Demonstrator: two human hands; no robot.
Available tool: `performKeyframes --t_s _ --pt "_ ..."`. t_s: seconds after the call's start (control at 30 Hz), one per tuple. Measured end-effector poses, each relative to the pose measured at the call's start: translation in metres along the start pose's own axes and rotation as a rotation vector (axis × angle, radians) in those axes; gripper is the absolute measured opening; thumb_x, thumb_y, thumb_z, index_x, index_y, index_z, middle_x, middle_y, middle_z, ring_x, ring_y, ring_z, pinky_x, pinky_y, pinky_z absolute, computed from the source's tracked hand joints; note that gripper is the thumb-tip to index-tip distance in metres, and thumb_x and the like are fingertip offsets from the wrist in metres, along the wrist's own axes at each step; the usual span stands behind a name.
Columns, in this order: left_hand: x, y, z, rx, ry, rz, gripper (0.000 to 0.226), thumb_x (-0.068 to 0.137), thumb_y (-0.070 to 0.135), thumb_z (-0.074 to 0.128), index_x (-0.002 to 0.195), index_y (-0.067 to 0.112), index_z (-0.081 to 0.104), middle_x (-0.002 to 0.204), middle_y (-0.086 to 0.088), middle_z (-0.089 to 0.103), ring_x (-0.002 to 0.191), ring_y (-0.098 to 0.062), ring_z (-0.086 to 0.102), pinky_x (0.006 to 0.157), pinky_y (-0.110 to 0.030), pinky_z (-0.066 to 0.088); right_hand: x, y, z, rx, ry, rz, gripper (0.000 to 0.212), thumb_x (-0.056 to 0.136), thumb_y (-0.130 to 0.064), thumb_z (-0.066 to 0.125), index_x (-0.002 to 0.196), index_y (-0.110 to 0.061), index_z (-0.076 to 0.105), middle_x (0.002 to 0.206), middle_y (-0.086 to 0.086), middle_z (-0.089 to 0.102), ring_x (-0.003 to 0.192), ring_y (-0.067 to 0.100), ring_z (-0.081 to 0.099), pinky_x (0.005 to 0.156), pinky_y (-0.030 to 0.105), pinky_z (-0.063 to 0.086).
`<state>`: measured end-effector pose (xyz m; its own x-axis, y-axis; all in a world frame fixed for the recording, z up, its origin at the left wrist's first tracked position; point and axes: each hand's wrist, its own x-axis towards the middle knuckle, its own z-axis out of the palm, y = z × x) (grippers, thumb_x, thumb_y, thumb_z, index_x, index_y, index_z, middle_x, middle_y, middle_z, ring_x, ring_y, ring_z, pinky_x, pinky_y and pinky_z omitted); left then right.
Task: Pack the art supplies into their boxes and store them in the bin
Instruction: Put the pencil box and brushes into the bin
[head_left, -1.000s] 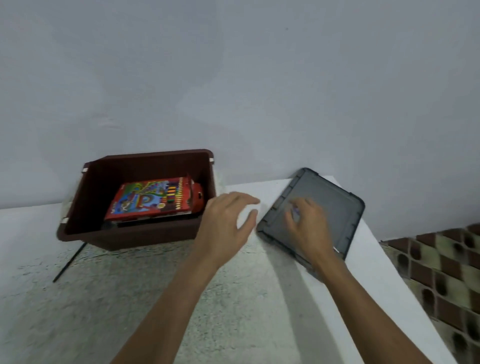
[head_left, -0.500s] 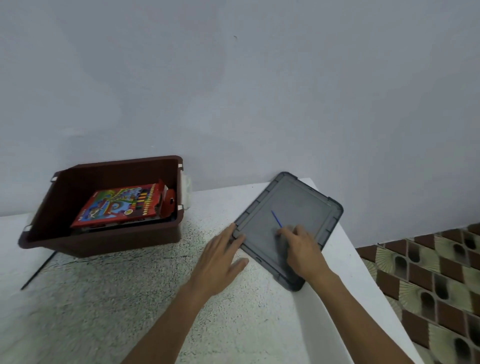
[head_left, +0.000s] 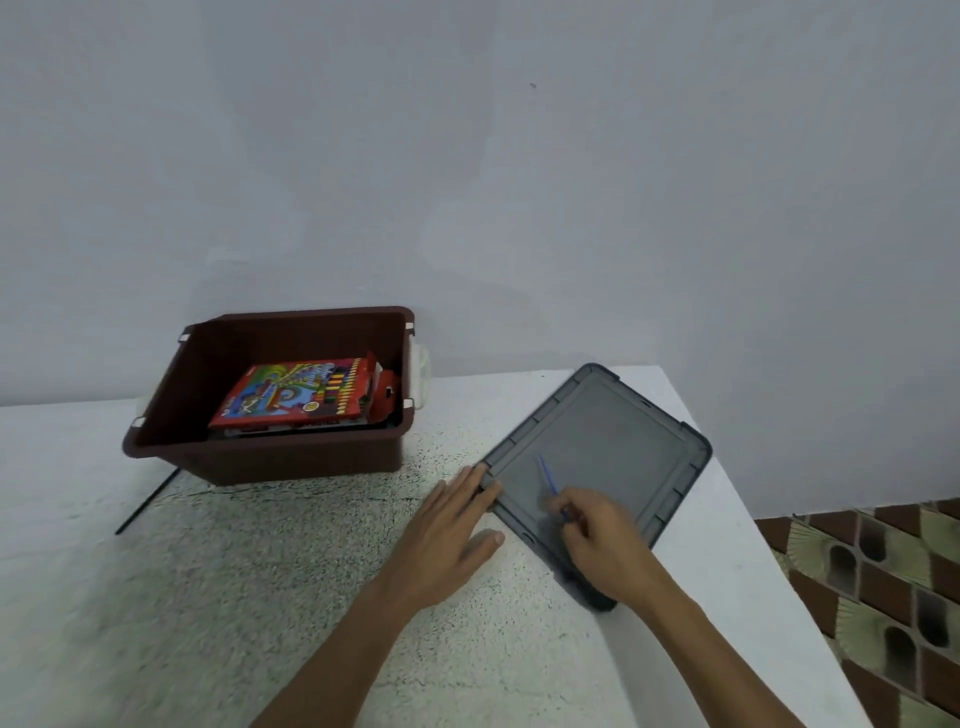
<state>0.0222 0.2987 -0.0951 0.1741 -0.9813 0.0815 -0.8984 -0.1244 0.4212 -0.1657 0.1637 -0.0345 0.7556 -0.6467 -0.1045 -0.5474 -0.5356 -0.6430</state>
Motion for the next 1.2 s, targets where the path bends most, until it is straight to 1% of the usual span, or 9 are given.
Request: performKeyframes --t_s 0.07,0.17,0.33,0.47,0.57,0.8,0.97,1.1,1.2 --pt "-0.011 -0.007 -0.005 -0.033 0.044 0.009 0.06 0.104 0.054 0.03 0.157 0.033 0.011 0.164 0.014 -0.007 0.149 0.0 -0.011 0.121 -0.025 -0.004 -0.005 -0.015 0.006 0.05 0.019 -0.036 0.031 0.091 0.003 0.05 0.103 -0.022 0.064 0.094 -0.006 0.06 0.083 0.007 0.054 0.07 0.017 0.041" --pt "-0.029 -0.026 -0.011 -0.091 0.172 -0.036 0.051 0.102 0.052 0.036 0.149 0.031 0.04 0.162 0.011 0.02 0.148 -0.002 0.013 0.119 -0.026 0.016 -0.011 -0.041 0.017 0.058 0.09 -0.121 0.021 0.095 -0.006 0.056 0.102 -0.025 0.063 0.095 -0.012 0.058 0.083 0.006 0.056 0.072 0.021 0.047" --pt "-0.079 -0.073 -0.037 -0.144 0.429 -0.174 0.032 0.095 0.039 0.049 0.115 0.024 0.069 0.123 0.009 0.063 0.117 -0.009 0.056 0.099 -0.034 0.045 -0.017 -0.095 0.039 0.089 0.259 -0.317 0.005 0.096 -0.021 0.061 0.096 -0.024 0.065 0.083 -0.017 0.056 0.074 0.006 0.056 0.063 0.014 0.042" --pt "-0.124 -0.112 -0.068 -0.065 0.623 -0.356 0.031 0.088 0.03 0.046 0.097 0.018 0.074 0.104 0.002 0.069 0.093 -0.02 0.064 0.084 -0.03 0.048 -0.02 -0.141 0.06 0.159 0.309 -0.349 0.012 0.093 -0.029 0.058 0.09 -0.023 0.068 0.083 -0.015 0.053 0.08 0.007 0.054 0.069 0.018 0.042" --pt "-0.154 -0.143 -0.089 -0.011 0.717 -0.529 0.031 0.084 0.025 0.047 0.1 0.014 0.071 0.105 -0.005 0.068 0.092 -0.029 0.064 0.078 -0.035 0.05 -0.021 -0.175 0.081 0.279 0.259 -0.319 0.007 0.093 -0.025 0.059 0.088 -0.025 0.064 0.088 -0.012 0.06 0.086 0.013 0.059 0.074 0.027 0.048" --pt "-0.184 -0.206 -0.124 0.103 0.598 -0.771 0.038 0.084 0.007 0.068 0.122 0.01 0.066 0.119 -0.015 0.064 0.099 -0.04 0.06 0.077 -0.049 0.052 -0.028 -0.245 0.131 0.472 0.11 -0.198 0.021 0.097 -0.013 0.057 0.095 -0.033 0.063 0.081 -0.005 0.068 0.076 0.012 0.065 0.069 0.035 0.053" --pt "-0.187 -0.226 -0.136 0.184 0.414 -0.801 0.043 0.096 0.014 0.052 0.14 0.017 0.053 0.125 -0.008 0.064 0.111 -0.03 0.059 0.091 -0.045 0.046 -0.025 -0.275 0.158 0.551 0.078 -0.152 0.02 0.097 -0.009 0.056 0.094 -0.027 0.064 0.08 0.001 0.068 0.073 0.016 0.065 0.067 0.04 0.056" --pt "-0.194 -0.235 -0.138 0.244 0.371 -0.723 0.037 0.094 0.008 0.054 0.13 0.014 0.062 0.109 -0.008 0.067 0.098 -0.029 0.062 0.084 -0.042 0.047 -0.024 -0.288 0.187 0.61 0.018 -0.075 0.019 0.099 -0.009 0.054 0.098 -0.023 0.066 0.08 0.002 0.07 0.076 0.015 0.068 0.076 0.038 0.059" --pt "-0.205 -0.237 -0.133 0.289 0.348 -0.709 0.036 0.08 -0.005 0.065 0.114 0.005 0.07 0.093 -0.014 0.066 0.083 -0.033 0.061 0.073 -0.041 0.047 -0.023 -0.295 0.205 0.624 -0.019 -0.023 0.018 0.099 -0.009 0.054 0.098 -0.021 0.066 0.08 0.005 0.071 0.076 0.019 0.068 0.075 0.037 0.059"
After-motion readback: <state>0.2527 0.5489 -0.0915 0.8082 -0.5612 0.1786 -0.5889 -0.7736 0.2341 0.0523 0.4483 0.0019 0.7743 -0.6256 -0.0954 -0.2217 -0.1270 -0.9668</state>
